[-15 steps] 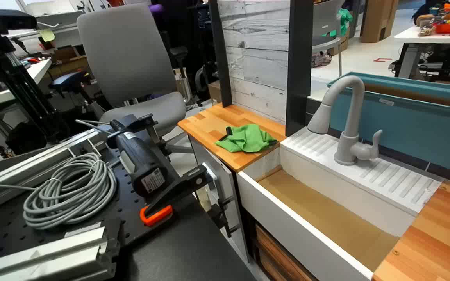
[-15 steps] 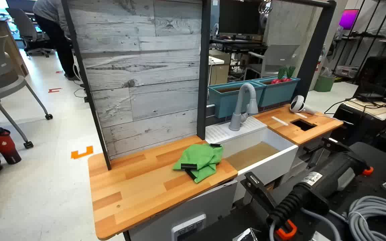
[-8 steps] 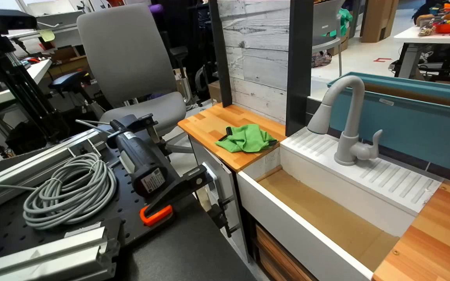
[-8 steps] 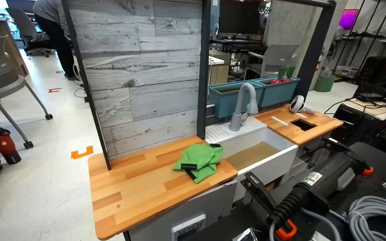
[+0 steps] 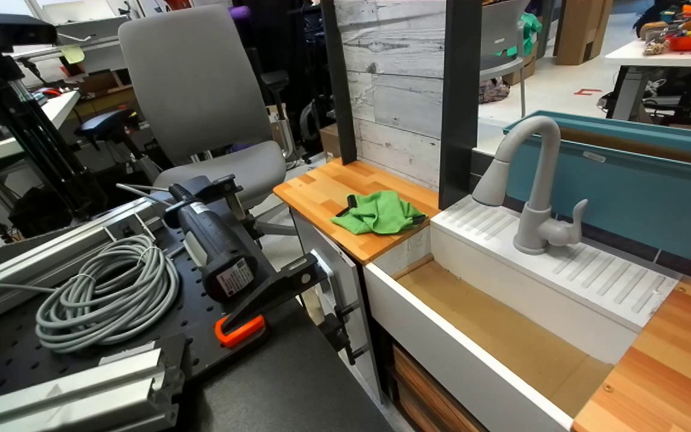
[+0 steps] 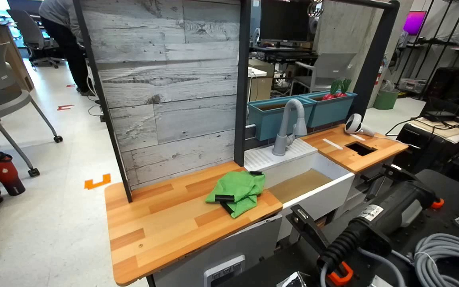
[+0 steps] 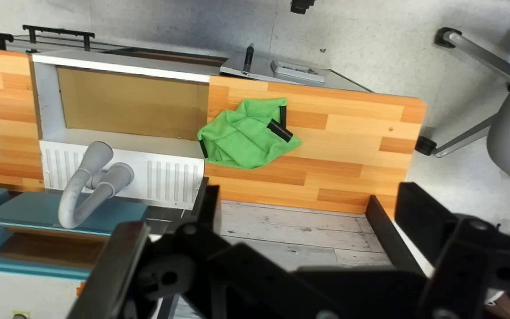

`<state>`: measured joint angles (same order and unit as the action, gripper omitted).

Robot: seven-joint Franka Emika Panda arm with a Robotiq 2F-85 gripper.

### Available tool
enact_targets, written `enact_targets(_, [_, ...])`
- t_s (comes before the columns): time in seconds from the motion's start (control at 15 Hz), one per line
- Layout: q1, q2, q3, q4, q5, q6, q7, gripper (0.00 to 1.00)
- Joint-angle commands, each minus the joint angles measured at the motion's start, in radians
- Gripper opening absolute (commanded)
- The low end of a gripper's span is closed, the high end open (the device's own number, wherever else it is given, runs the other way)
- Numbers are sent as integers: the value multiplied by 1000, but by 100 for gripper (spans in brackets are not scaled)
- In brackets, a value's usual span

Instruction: Move the green towel to the left

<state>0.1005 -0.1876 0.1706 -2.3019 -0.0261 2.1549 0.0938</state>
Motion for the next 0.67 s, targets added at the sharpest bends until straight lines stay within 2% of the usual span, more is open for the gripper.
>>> enact_targets(0.0, [-31, 145, -38, 41, -43, 73, 41, 100])
enact_targets(0.27, [-65, 316, -100, 67, -78, 188, 94, 100])
enact_targets(0.6, [-71, 583, -180, 201, -55, 222, 145, 100])
